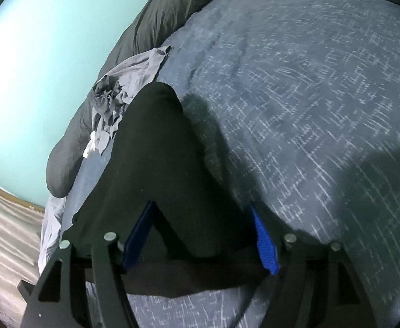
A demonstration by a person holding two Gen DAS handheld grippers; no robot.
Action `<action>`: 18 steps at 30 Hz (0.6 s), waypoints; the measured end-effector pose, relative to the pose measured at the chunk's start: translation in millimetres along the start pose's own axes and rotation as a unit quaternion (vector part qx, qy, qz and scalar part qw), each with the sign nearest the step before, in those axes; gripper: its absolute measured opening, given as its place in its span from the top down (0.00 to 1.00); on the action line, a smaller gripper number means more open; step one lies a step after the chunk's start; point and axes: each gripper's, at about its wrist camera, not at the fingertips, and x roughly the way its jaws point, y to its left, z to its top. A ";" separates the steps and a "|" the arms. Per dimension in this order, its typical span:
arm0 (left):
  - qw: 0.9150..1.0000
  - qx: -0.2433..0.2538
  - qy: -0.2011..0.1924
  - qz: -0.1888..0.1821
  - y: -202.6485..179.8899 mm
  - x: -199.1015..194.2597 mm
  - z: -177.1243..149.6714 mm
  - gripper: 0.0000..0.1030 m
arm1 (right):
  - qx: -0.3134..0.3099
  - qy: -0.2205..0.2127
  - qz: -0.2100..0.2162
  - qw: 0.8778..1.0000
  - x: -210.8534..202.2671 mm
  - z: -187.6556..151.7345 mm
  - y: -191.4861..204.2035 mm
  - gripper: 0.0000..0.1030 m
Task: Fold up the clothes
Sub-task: 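Lower the folded sweatshirt onto the bed and open both grippers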
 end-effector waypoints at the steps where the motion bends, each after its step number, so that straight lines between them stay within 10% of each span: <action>1: 1.000 -0.002 0.000 0.000 1.7 -0.6 0.2 0.46 | 0.000 0.000 0.002 1.000 0.9 0.2 -0.6 0.33; 9: 1.000 -0.023 -0.010 0.007 19.3 -7.2 4.1 0.46 | -0.001 0.005 0.056 0.998 1.8 1.9 -0.8 0.67; 18: 0.999 -0.035 -0.029 0.011 34.2 -22.0 9.5 0.46 | -0.044 -0.036 0.067 0.996 -17.0 -0.2 25.3 0.78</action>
